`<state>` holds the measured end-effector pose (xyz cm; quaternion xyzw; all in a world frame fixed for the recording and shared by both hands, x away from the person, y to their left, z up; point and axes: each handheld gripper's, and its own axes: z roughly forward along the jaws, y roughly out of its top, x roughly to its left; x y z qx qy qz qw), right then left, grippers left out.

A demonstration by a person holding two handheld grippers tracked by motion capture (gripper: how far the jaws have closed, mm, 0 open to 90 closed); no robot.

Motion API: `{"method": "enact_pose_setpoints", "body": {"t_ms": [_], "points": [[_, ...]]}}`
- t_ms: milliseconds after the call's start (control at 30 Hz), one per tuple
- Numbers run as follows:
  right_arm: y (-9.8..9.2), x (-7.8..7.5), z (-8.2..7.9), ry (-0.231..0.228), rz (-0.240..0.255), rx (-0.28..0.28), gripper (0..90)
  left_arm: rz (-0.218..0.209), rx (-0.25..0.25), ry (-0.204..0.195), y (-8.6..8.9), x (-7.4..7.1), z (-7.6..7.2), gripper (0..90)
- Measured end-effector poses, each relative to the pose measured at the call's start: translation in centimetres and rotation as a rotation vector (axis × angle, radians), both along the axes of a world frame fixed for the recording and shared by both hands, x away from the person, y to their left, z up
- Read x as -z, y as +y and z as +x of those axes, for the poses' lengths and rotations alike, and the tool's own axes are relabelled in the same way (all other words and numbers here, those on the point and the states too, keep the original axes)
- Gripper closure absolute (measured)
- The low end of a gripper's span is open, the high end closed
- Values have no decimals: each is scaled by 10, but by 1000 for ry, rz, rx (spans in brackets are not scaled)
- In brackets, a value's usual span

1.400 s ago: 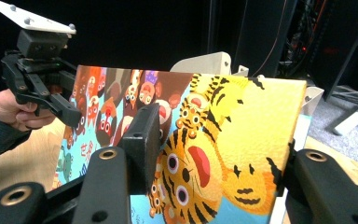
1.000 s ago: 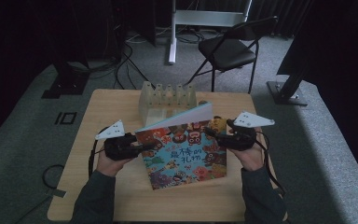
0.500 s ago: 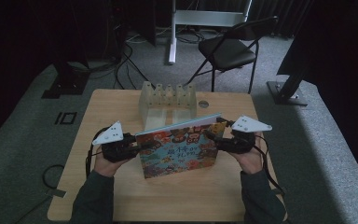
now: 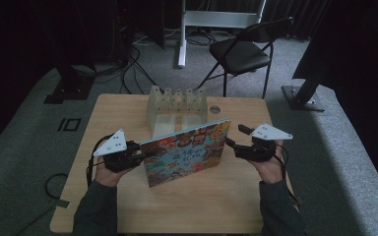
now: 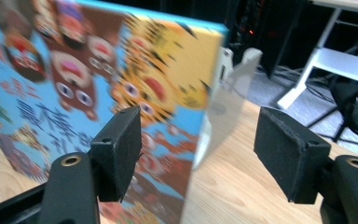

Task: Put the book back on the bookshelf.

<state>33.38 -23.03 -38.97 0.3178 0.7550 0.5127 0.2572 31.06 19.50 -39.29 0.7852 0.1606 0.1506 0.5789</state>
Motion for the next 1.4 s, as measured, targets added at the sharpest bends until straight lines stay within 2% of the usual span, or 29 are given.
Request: {"method": "enact_pose_setpoints", "body": {"t_ms": [200,367,467,600,800,900,933,1033,1200,1400], "points": [[-5,8,6,21,5,27,336,1,-17,-15,3,1,-2,790],[-5,16,13,31,-7,59,418,0,-23,-22,5,3,-2,805],[-3,20,18,42,0,64,431,1,-25,-29,5,4,-4,806],[1,29,29,72,24,70,421,-14,-29,-28,7,7,-4,806],[2,37,41,102,75,85,413,-11,-26,-37,6,7,-7,804],[3,39,44,111,79,88,406,-27,-37,-40,6,9,-7,792],[3,40,45,114,82,87,404,-44,-33,-41,6,10,-7,784],[4,42,46,120,87,80,399,-81,-33,-34,6,12,-7,700],[4,45,46,124,80,86,397,-89,-32,-21,3,17,-5,641],[4,44,47,123,79,87,390,-122,-30,-17,-1,22,-5,624]]}}
